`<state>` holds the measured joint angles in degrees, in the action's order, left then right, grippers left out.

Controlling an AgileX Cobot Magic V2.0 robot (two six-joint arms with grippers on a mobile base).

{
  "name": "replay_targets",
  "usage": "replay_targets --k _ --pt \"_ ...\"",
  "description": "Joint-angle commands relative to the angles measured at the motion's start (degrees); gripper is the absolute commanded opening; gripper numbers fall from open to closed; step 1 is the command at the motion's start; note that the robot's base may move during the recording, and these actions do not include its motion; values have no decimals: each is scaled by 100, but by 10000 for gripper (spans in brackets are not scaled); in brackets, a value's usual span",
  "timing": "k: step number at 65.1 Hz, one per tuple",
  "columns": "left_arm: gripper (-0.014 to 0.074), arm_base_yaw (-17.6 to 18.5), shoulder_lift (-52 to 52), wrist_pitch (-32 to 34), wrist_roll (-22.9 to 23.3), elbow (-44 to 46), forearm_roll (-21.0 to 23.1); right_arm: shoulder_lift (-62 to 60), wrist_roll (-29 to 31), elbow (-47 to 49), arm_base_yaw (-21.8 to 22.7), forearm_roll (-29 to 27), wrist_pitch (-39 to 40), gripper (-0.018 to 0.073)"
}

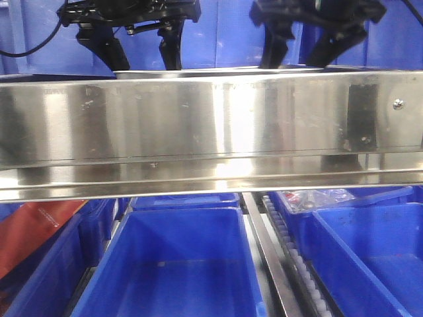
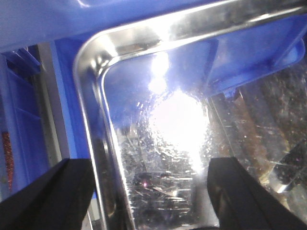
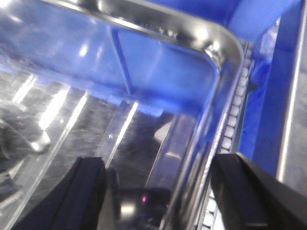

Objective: Stack silver trays without gaps
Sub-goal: 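Close both grippers on the silver tray's rims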

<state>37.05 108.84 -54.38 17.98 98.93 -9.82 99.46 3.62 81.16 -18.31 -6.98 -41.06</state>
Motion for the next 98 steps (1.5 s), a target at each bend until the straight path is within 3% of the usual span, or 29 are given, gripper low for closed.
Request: replay_targets --k 1,21,62,98 --pt "402 27 -22 72 57 11 -1 32 36 48 -11 20 171 353" --pt "402 27 -22 -68 57 11 -214 103 9 48 -11 73 262 351" --pt "283 27 26 -198 68 11 -193 118 -93 48 -11 84 280 349" --pt "274 27 336 -464 196 -1 -72 118 -93 48 -11 145 314 341"
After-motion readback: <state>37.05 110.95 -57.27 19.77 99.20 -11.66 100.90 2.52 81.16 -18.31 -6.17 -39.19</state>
